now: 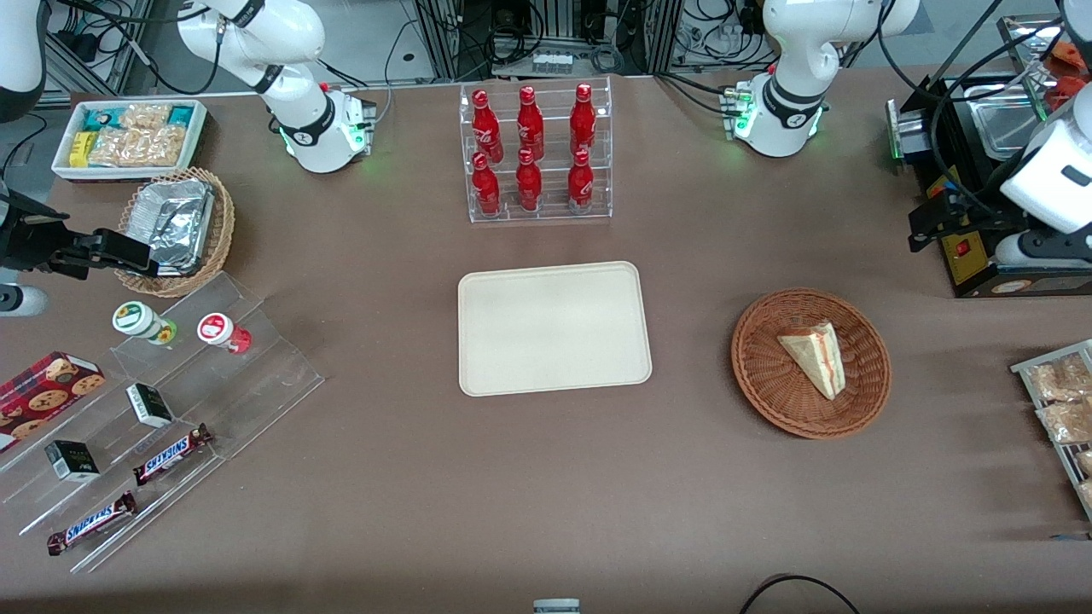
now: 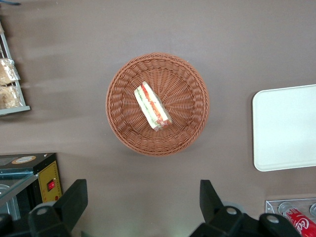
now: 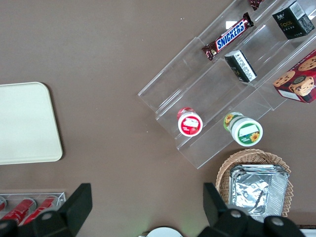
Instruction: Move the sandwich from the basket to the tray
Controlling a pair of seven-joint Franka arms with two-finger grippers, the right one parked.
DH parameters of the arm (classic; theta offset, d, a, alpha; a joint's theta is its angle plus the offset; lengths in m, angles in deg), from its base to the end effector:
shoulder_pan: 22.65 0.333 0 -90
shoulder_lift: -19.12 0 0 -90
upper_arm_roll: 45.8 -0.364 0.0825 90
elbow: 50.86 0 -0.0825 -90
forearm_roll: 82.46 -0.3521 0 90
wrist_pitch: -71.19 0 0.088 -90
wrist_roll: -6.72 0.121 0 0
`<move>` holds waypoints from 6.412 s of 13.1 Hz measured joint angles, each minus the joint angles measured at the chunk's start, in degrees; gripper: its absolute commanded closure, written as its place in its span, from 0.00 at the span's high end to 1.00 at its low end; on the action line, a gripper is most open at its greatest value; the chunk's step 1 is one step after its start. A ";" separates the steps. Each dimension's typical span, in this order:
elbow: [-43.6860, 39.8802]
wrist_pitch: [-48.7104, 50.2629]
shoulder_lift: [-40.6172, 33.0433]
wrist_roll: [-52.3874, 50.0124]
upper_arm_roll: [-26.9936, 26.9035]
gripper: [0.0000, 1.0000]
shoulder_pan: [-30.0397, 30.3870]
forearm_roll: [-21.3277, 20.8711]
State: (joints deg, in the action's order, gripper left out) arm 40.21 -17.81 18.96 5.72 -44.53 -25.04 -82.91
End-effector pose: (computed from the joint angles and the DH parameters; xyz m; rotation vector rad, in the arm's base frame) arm 0.5178 -0.0322 0.6503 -3.1311 0.0727 0.0517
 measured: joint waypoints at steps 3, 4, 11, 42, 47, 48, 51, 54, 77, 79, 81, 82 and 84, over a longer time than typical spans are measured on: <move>6.40 -8.14 1.34 -2.86 -0.21 1.00 0.02 -0.01; 9.68 -11.98 1.51 -4.93 -0.21 1.00 0.02 -0.01; 32.49 -40.24 1.73 -25.70 0.05 1.00 -0.32 -0.02; 25.71 -35.62 6.93 -30.05 5.36 0.23 -1.38 -0.07; 16.56 -32.24 9.65 -35.66 6.87 0.23 -10.78 -0.06; 14.98 -32.24 11.31 -37.58 6.95 0.23 -13.81 -0.07; 9.53 -32.25 17.76 -42.23 7.07 0.23 -21.89 -0.10; 3.86 -32.29 24.98 -45.28 7.06 0.23 -26.68 -0.10; -5.49 -34.50 41.89 -52.77 6.41 1.00 -40.18 -5.01; -6.33 -31.89 40.35 -52.85 5.76 1.00 -40.10 -5.01; -7.03 -27.39 37.08 -52.90 4.30 1.00 -40.08 -4.99; -7.29 -25.08 34.93 -52.90 3.17 1.00 -40.04 -4.95; -7.43 -20.32 30.04 -52.90 0.65 1.00 -39.98 -4.65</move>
State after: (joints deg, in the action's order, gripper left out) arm 32.78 -38.13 49.00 -47.19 -43.88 -65.01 -87.56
